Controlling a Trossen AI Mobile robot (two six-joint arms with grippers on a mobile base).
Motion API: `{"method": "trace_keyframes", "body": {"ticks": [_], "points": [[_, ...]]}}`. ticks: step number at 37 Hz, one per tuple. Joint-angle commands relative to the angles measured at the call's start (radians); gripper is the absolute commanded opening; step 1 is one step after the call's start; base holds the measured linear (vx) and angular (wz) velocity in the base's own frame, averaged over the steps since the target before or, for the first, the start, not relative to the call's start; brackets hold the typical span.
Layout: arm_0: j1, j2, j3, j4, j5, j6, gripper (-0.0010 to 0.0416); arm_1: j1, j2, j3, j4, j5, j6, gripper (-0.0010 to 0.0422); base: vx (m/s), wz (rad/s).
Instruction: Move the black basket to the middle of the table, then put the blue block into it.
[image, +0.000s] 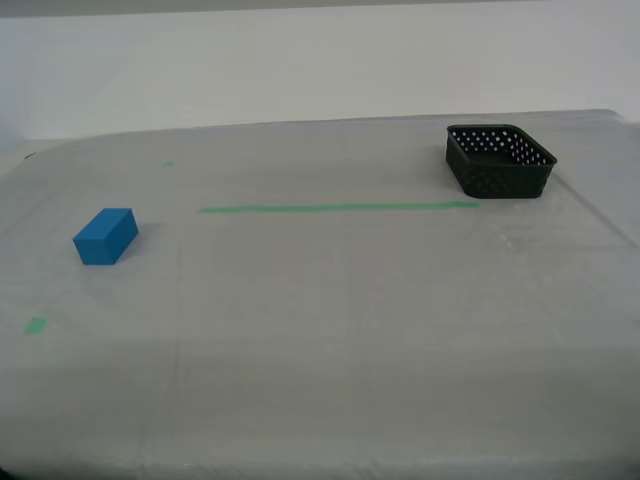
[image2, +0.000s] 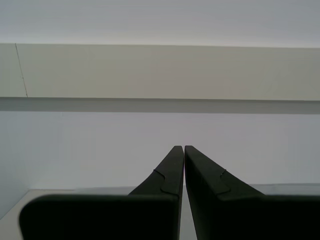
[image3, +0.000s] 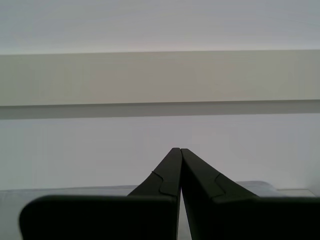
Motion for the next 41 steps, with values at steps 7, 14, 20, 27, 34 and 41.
{"method": "trace_keyframes", "body": {"ticks": [7,14,20,27,34,41], "points": [[0.000,0.000,0.001,0.003,0.000,-0.002,0.0000,0.000,0.000,0.000,0.004,0.000,0.002,0.0000,0.000,0.000],[0.000,0.000,0.001,0.003,0.000,-0.002,0.0000,0.000,0.000,0.000,0.004,0.000,0.002,0.0000,0.000,0.000],[0.000,0.000,0.001,0.003,0.000,-0.002,0.0000,0.000,0.000,0.000,0.004,0.000,0.001,0.0000,0.000,0.000],[0.000,0.000,0.001,0.003,0.000,-0.001,0.0000,0.000,0.000,0.000,0.004,0.000,0.002,0.0000,0.000,0.000],[0.000,0.000,0.001,0.003,0.000,0.001,0.0000,0.000,0.000,0.000,0.004,0.000,0.002,0.0000,0.000,0.000],[-0.002,0.000,0.001,0.001,0.001,0.031,0.0000,0.000,0.000,0.000,0.004,0.000,0.001,0.0000,0.000,0.000]]}}
